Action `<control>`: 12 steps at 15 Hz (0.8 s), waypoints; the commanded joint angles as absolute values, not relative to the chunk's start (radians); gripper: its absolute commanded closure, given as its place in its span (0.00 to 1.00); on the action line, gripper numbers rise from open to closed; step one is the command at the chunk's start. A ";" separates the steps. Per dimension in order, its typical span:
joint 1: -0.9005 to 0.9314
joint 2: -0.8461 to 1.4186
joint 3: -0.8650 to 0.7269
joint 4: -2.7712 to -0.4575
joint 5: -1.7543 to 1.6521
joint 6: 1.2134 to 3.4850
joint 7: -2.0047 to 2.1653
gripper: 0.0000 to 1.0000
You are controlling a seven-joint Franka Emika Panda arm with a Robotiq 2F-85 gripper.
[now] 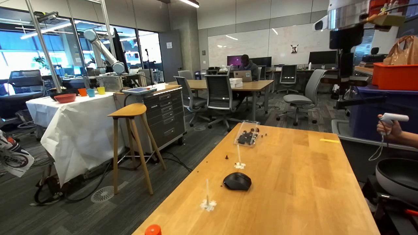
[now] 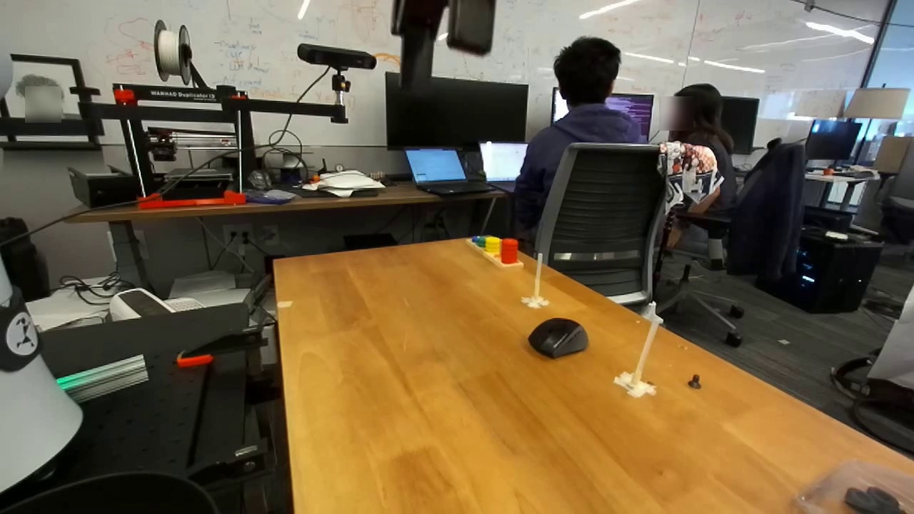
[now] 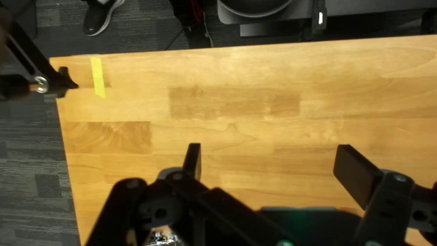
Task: Slightly move the black object on the table
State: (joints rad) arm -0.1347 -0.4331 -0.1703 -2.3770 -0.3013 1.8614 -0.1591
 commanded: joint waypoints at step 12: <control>-0.036 0.152 -0.039 -2.214 -0.343 2.357 0.136 0.58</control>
State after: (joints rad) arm -0.0565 0.0548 -0.0432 -2.2814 -0.2939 2.2902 0.0641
